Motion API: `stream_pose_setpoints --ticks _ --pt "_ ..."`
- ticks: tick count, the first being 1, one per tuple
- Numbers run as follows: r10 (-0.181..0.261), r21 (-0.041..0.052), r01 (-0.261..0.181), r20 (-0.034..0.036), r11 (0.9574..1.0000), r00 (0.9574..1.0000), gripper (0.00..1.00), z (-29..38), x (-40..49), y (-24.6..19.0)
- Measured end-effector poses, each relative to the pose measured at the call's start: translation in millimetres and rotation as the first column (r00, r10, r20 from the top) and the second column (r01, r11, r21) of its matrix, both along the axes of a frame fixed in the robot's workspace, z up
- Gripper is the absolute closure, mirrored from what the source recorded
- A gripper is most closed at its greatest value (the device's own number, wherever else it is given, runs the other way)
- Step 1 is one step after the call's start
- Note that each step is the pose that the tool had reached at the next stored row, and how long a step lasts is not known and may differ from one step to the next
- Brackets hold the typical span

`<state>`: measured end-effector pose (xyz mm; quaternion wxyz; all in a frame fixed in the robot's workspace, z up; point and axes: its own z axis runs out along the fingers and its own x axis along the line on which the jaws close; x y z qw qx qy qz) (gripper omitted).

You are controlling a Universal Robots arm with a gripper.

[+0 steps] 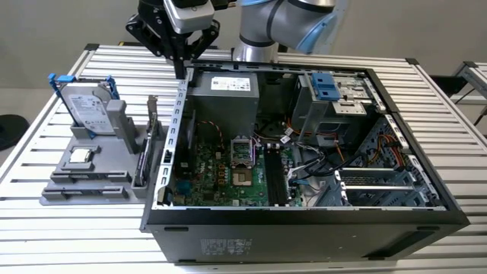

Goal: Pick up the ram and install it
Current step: 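Reach for the ram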

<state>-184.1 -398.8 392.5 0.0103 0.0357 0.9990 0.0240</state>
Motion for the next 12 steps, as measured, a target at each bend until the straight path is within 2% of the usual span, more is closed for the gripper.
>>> stream_pose_setpoints --ticks 12 --pt "0.0 0.0001 0.0 0.0 1.0 1.0 1.0 -0.1 -16.2 0.0"
